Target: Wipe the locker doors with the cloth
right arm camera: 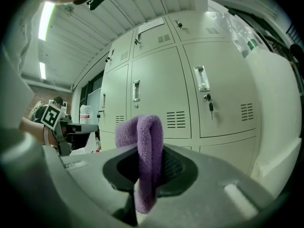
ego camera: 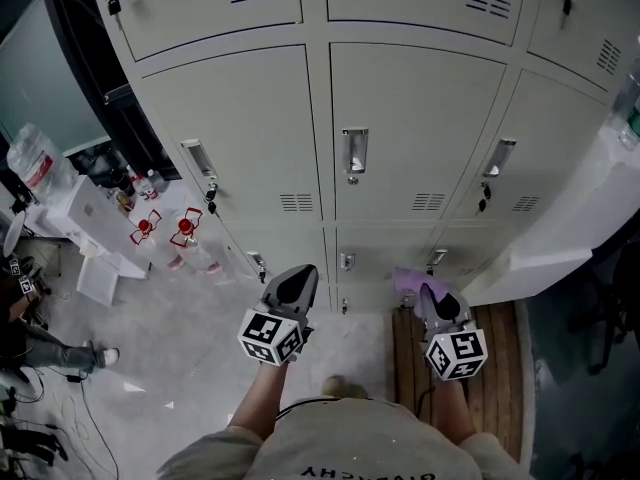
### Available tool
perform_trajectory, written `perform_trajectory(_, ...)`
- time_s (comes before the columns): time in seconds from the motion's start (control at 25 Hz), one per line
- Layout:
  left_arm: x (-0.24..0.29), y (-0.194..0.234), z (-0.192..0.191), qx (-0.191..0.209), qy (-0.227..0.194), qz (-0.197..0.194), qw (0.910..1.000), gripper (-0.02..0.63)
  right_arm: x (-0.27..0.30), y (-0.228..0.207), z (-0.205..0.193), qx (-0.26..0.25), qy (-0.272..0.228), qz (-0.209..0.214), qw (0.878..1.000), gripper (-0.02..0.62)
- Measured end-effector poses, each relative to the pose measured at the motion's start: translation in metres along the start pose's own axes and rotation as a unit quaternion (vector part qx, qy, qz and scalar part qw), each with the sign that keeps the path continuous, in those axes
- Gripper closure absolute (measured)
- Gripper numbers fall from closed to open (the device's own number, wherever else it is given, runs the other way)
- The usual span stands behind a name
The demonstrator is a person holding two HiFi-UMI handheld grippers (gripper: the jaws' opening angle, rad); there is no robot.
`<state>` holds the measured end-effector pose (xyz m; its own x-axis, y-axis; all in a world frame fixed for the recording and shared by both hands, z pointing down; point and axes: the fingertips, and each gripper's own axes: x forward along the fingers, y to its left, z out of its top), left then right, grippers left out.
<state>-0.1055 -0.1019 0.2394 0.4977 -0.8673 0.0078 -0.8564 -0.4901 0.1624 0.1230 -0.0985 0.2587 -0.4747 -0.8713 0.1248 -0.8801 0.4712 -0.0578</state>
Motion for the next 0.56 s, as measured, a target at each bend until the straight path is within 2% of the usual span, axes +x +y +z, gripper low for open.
perform_trajectory(0.56,-0.027,-0.001,-0.009,0.002,0.006,0.022,0.9997,0.607,-0.01,0.019,-0.018,0.011,0.009,0.024,1.0,0.538)
